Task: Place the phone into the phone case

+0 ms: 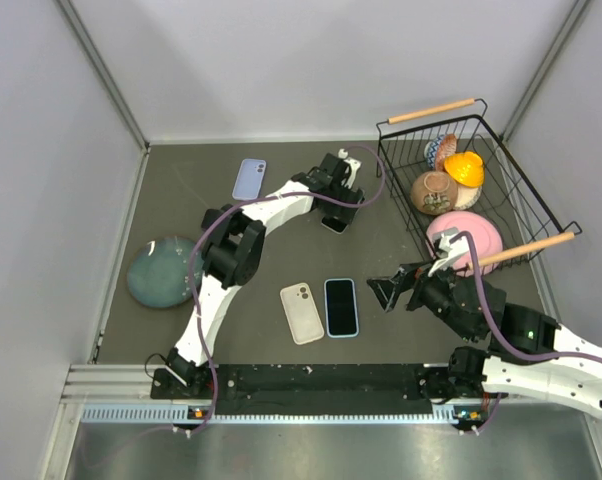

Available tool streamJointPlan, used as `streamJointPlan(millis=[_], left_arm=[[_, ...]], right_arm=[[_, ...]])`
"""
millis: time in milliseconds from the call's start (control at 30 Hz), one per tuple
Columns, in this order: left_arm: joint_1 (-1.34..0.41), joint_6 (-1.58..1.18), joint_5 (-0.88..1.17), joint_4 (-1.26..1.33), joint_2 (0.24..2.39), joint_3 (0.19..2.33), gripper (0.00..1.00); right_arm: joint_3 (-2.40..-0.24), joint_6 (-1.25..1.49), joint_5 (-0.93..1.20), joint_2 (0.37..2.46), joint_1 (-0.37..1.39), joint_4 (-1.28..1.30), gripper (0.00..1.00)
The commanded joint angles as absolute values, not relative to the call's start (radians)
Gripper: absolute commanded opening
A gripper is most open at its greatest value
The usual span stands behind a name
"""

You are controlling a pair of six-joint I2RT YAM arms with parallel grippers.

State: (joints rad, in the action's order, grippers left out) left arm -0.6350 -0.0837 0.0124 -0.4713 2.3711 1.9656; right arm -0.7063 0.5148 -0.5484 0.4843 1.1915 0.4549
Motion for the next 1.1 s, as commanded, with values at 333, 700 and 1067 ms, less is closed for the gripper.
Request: streamJointPlan(millis=[333,700,1067], left_arm=[[-0.637,-0.086,0.055,-0.471,2.365,1.967,0.95],[-0.649,-0.046,0.012,-0.503,2.352,1.931,0.87],[-0.664,-0.018,0.009,-0.515,2.335,1.879,0.78]], right_arm=[[-0.693,0.508,-0.577,0.453,1.204,0.443,0.99],[-0.703,0.518,-0.571,0.448,1.204,0.445,0.99],[-0.684,0.580,-0.558,0.433,1.201,0.449,0.99]])
